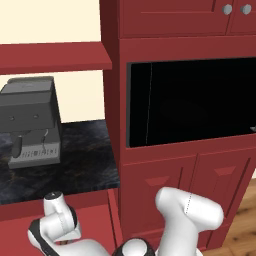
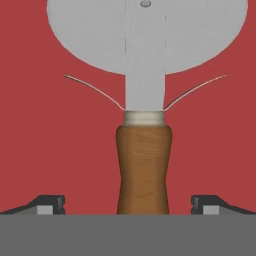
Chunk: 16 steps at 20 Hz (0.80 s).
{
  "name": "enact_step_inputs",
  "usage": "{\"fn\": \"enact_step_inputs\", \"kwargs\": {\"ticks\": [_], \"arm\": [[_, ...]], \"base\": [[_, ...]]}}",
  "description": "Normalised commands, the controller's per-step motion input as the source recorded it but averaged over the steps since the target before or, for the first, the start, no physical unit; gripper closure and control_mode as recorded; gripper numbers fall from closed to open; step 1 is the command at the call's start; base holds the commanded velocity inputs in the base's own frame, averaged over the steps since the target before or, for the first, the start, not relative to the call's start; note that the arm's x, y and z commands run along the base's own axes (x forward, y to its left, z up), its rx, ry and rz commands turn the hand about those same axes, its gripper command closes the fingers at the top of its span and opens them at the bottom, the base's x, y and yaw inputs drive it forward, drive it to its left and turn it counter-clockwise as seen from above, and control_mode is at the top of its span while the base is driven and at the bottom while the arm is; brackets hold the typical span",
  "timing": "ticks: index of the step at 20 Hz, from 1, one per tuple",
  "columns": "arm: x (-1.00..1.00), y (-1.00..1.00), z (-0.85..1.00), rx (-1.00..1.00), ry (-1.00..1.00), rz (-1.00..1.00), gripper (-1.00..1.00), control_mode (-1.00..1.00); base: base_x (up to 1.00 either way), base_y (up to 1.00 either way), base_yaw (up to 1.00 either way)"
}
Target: Take the pizza cutter from the drawer on the left and place it on the dining counter for cutting.
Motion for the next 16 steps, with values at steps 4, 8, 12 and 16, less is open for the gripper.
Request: {"fn": "enact_step_inputs", "kwargs": {"ticks": [4,8,12,16], "arm": [[0.0,0.0,-0.27,0.0,0.0,0.0,-1.0,-1.0],[0.0,0.0,-0.21,0.0,0.0,0.0,-1.0,-1.0],[0.0,0.0,-0.12,0.0,0.0,0.0,-1.0,-1.0],[0.0,0.0,-0.01,0.0,0.0,0.0,-1.0,-1.0]], "base": [[0.0,0.0,0.0],[0.0,0.0,0.0],[0.0,0.0,0.0],[0.0,0.0,0.0]]}}
